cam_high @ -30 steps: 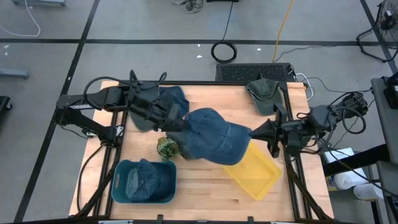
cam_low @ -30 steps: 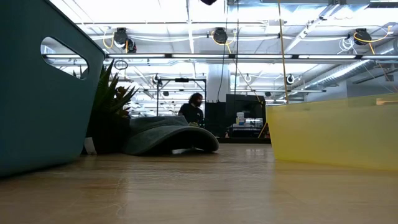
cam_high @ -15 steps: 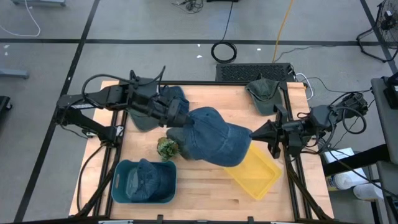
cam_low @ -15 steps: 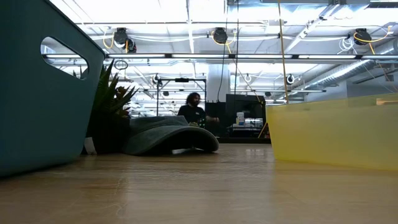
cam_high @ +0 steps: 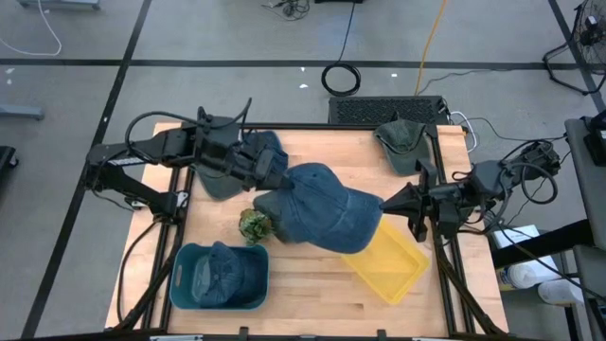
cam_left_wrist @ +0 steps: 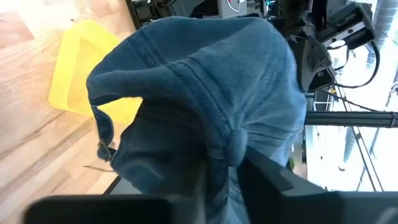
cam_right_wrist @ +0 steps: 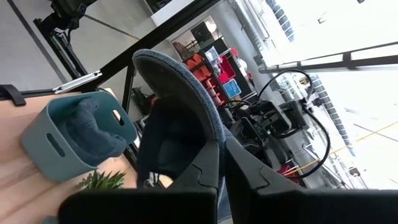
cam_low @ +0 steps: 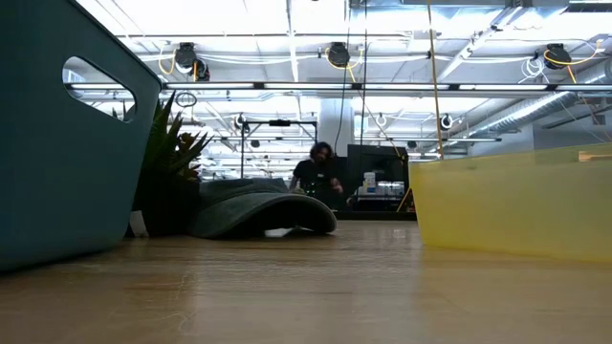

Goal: Pick & Place hat
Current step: Put the right blue cap into the blue bin

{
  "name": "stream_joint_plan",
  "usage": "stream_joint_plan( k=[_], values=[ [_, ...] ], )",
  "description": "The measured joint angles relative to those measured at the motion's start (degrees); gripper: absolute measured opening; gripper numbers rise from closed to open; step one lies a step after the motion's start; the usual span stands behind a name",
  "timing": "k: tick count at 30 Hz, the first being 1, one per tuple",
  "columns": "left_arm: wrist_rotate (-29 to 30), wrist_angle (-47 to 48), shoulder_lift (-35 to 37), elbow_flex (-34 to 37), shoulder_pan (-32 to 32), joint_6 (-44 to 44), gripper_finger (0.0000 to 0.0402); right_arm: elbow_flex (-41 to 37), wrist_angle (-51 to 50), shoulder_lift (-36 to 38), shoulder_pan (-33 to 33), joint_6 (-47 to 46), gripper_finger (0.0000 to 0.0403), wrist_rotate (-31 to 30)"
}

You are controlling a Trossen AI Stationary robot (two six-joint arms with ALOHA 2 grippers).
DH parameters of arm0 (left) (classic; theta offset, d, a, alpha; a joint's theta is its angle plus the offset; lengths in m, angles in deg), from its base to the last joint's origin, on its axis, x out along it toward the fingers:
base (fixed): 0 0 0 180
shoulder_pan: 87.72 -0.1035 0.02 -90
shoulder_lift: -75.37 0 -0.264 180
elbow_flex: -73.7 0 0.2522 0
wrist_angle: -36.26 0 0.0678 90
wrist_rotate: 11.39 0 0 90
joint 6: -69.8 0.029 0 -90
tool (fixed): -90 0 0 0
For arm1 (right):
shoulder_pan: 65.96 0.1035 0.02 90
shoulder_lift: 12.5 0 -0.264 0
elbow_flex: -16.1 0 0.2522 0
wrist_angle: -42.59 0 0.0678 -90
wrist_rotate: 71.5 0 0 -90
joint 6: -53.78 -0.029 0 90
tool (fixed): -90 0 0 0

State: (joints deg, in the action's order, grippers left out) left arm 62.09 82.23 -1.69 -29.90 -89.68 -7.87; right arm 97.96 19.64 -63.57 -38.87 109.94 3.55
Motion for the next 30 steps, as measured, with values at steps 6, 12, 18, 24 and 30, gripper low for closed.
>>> stream_joint_plan(
  k=[6, 12, 18, 24, 30],
  values=[
    [-1.71, -3.63, 0.00, 0.02, -0.07, 5.04, 0.0010, -0.02, -0.88, 0.00, 0.00, -0.17, 0.0000, -0.08],
    [-3.30, -5.10, 0.00, 0.02, -0.07, 8.85, 0.0006, -0.02, -0.89, -0.31, 0.00, -2.10, 0.0000, 0.02],
    [-3.39, -5.09, 0.31, 0.04, -0.55, 9.44, 0.0005, -0.02, -0.14, -0.33, 0.04, -8.76, 0.0024, -1.60],
    [-3.38, -5.89, 2.85, 0.07, -1.53, 8.91, 0.0004, -0.04, 1.67, 0.29, 0.00, -21.54, 0.0075, -7.76],
    [-3.32, -5.86, 6.86, 0.07, -3.14, 10.77, 0.0003, -0.04, 1.16, 0.30, -0.07, -28.62, 0.0120, -9.35]
  ],
)
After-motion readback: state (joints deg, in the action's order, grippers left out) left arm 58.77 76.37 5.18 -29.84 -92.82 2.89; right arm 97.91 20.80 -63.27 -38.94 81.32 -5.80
